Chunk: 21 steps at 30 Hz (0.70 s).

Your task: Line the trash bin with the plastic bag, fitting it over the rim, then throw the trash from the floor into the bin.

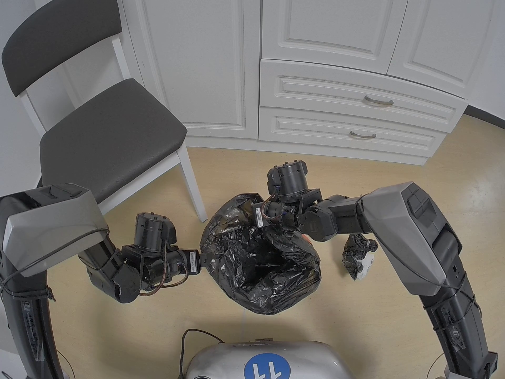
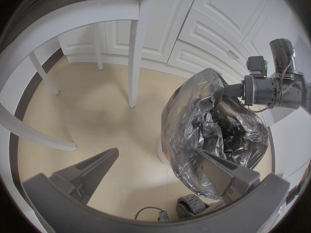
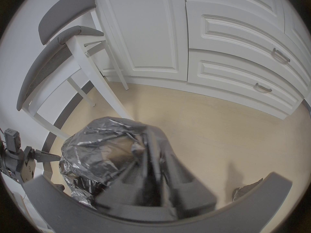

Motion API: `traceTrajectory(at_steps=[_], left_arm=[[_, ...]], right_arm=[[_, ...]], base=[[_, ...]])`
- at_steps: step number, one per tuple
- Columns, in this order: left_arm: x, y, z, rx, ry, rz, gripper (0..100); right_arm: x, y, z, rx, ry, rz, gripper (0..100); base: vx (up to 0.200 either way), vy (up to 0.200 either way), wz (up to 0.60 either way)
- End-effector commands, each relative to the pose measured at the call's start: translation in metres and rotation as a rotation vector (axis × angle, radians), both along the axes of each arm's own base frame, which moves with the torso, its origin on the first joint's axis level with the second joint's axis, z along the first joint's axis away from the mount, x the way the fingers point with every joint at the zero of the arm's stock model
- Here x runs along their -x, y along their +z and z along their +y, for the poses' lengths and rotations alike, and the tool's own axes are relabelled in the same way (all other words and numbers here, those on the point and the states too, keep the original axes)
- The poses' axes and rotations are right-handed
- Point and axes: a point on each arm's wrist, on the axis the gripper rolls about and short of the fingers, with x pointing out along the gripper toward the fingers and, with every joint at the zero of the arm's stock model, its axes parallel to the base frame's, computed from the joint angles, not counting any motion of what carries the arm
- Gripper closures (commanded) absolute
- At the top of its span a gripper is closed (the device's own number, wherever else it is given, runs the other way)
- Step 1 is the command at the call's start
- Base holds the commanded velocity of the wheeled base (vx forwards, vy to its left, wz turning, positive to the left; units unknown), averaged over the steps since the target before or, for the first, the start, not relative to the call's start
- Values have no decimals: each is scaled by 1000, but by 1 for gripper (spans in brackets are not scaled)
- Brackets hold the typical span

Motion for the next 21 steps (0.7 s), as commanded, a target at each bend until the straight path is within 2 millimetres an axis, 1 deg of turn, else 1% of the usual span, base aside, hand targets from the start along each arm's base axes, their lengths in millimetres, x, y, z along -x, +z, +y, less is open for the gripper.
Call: traceTrajectory(at_steps=[1,4,5,8,9,10,11,12,13,15,16,17,19,20,21], left_arm=[[0,0,0,2,1,0,0],[-1,0,0,3,3,-3,0],[-1,0,0,3,3,-3,0],[-2,0,-1,6,2,-8,0],[-2,1,0,7,4,-11,0],[-2,1,0,7,4,-11,0],[-3,2,-1,12,6,-14,0],[-3,2,-1,13,6,-15,0],[-4,2,-2,15,5,-18,0],[-5,2,-1,17,8,-19,0],[-5,3,-2,18,6,-22,0],[-6,3,-3,21,7,-24,0],[-10,2,-4,32,13,-28,0],[-12,2,-5,41,23,-28,0],[-13,2,-5,43,24,-29,0]], right_arm=[[9,21,-4,-3,6,-8,0],[26,43,-15,33,33,-4,0],[26,43,-15,33,33,-4,0],[51,75,-34,131,69,16,0],[54,82,-38,135,69,13,0],[54,82,-38,135,69,13,0],[59,97,-48,126,57,-7,0],[60,100,-49,124,57,-10,0],[64,111,-53,117,53,-21,0],[67,111,-55,120,53,-16,0],[80,105,-58,154,71,23,0],[85,100,-58,175,84,40,0],[99,78,-58,263,135,88,0],[103,67,-59,306,152,110,0],[103,65,-60,312,154,114,0]], base=[[0,0,0],[0,0,0],[0,0,0],[0,0,0],[0,0,0],[0,0,0],[0,0,0],[0,0,0],[0,0,0],[0,0,0],[0,0,0],[0,0,0],[0,0,0],[0,0,0],[0,0,0]])
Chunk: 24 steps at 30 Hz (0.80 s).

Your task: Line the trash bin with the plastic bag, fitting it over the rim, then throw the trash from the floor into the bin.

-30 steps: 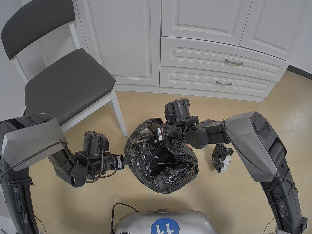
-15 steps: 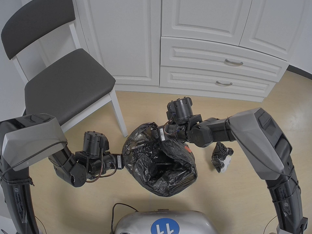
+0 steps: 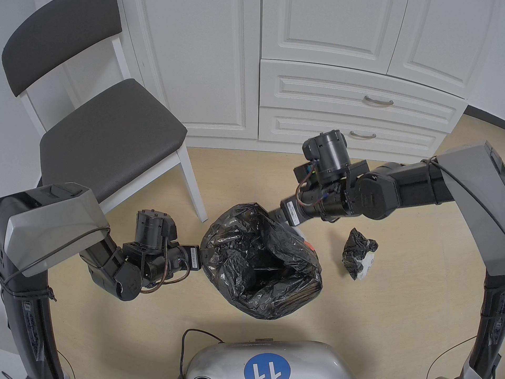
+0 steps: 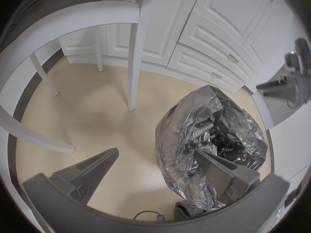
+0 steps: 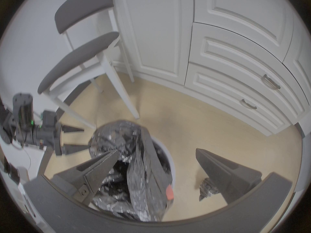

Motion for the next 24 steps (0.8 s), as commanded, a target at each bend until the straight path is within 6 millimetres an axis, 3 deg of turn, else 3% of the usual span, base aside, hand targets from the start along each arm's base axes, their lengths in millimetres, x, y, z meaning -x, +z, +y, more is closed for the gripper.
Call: traceTrajectory(at_steps=[1,8,13,24], left_arm=[[-10,-1,-5,39,31,-4,0],[-13,-2,-5,46,38,0,0],[-13,-6,-5,43,40,9,0],[-17,-10,-6,40,46,11,0]], right_arm=[[37,-28,-11,158,79,90,0],[40,-73,-13,194,79,138,0],[19,-92,-24,207,2,120,0],[-27,-93,-58,104,-147,17,0]], base=[[0,0,0],[0,0,0],[0,0,0],[0,0,0]])
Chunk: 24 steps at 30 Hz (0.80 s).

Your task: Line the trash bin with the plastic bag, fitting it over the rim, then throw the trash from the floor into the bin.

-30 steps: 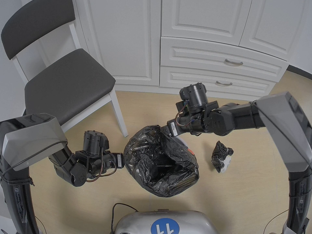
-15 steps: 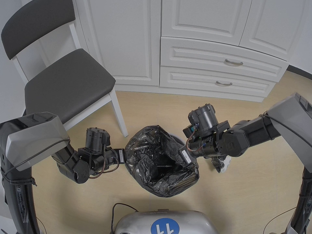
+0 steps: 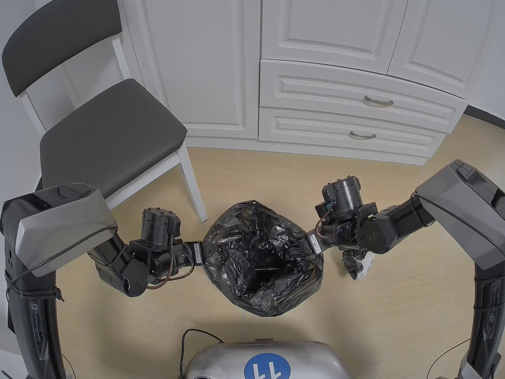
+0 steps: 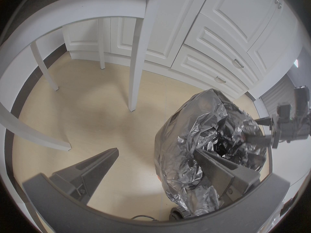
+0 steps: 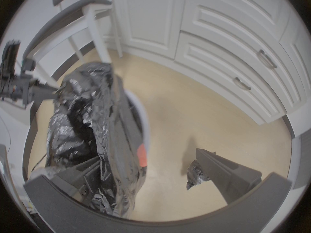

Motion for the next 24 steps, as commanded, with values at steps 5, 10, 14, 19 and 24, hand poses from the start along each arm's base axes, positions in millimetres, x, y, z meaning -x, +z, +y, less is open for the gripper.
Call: traceTrajectory(at_steps=[5,10,14,19,24], left_arm=[[-6,-8,-1,-8,16,2,0],[-11,-9,1,-11,34,-4,0],[-19,-15,3,-29,76,-12,0],[-26,-21,6,-39,101,-12,0],[-27,-20,10,-42,113,11,0]], right_arm=[[-31,-11,-11,-94,-114,-46,0],[-49,-23,-9,-89,-181,-75,0],[-68,-40,-2,-164,-251,-141,0],[-67,-49,-2,-155,-252,-121,0],[-57,-35,-3,-161,-238,-120,0]], base=[[0,0,0],[0,0,0],[0,0,0],[0,0,0],[0,0,0]])
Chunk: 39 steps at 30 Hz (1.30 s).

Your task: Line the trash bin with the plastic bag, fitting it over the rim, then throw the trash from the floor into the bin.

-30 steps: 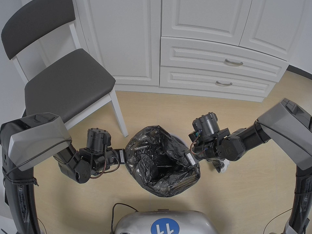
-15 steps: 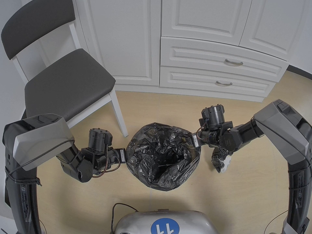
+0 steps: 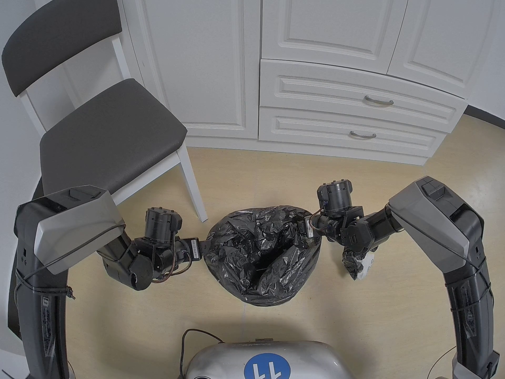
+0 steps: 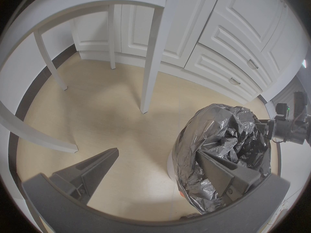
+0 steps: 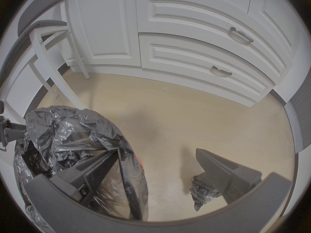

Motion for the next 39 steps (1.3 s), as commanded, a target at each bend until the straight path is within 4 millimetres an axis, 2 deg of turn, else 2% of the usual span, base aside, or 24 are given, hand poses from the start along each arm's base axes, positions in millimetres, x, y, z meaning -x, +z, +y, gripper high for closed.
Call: traceTrajectory(at_steps=[1,3,6,11,15,17,20,21,26,27,29,32,39], left_arm=[[-2,-2,2,6,13,11,0],[-2,-1,2,13,17,11,0],[0,-1,1,15,13,16,0],[3,4,1,15,10,10,0],[13,16,4,16,-8,5,0],[17,18,4,17,-21,9,0],[20,20,4,17,-39,12,0],[20,19,3,15,-45,13,0],[21,18,2,13,-48,17,0],[21,18,2,13,-48,17,0],[21,18,2,14,-48,16,0],[21,19,2,14,-48,14,0],[21,18,2,13,-49,15,0]], right_arm=[[8,9,0,-3,12,1,0],[11,15,1,-8,20,-3,0],[25,41,-1,-22,41,-22,0],[46,65,-6,-19,57,-27,0],[72,65,-18,64,96,74,0],[83,57,-22,98,112,135,0],[88,45,-25,112,115,177,0],[90,33,-26,119,112,212,0],[81,-8,-23,90,96,253,0],[81,-8,-23,90,96,253,0],[77,-30,-20,54,83,243,0],[83,-44,-23,72,86,274,0],[94,-57,-28,114,112,332,0]], base=[[0,0,0],[0,0,0],[0,0,0],[0,0,0],[0,0,0],[0,0,0],[0,0,0],[0,0,0],[0,0,0],[0,0,0],[0,0,0],[0,0,0],[0,0,0]])
